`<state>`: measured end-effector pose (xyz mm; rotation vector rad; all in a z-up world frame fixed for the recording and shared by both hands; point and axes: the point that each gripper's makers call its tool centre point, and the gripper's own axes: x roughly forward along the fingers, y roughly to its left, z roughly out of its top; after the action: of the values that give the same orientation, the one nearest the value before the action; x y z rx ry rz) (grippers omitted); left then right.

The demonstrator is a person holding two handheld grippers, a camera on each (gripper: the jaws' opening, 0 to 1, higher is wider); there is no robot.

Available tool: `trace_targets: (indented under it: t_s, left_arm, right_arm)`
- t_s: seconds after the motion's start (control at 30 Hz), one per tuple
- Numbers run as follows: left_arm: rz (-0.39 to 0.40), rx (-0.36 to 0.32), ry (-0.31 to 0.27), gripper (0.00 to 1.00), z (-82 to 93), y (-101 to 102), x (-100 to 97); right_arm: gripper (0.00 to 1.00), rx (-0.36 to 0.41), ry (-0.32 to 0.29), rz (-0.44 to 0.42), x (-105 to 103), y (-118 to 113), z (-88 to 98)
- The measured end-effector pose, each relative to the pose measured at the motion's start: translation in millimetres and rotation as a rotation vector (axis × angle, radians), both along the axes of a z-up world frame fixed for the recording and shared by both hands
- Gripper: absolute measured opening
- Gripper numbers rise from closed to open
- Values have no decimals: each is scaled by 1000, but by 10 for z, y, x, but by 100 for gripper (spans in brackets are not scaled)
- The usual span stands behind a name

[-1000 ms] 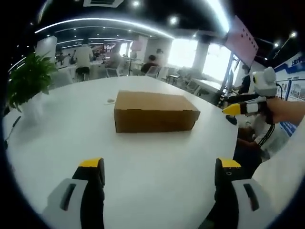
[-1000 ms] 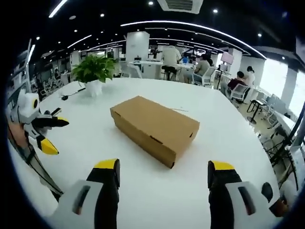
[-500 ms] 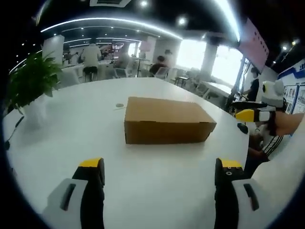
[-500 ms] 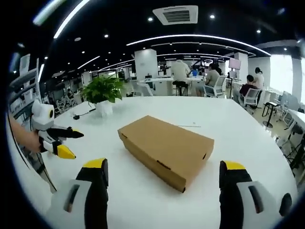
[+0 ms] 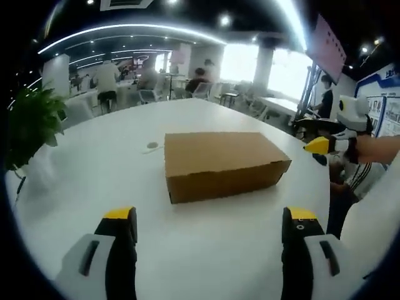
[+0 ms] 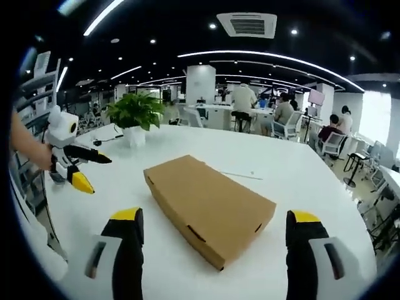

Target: Operate the shoe box by opening the lid, removing the specified soft item, and placing it in the target area until the item is outside and the box remains undamaged.

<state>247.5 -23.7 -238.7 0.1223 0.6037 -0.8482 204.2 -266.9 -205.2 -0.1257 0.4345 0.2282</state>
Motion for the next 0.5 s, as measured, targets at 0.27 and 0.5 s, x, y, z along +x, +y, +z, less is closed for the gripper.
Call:
trace_targets:
  t_s: [0.27, 0.5]
  left_arm:
    - [5, -61, 12, 99, -61, -28, 252]
    - [9, -85, 4, 99, -20, -141, 576]
  right_arm:
    - [92, 11, -14, 4, 25, 104, -111]
    - [92, -15, 15, 24, 50, 124, -216]
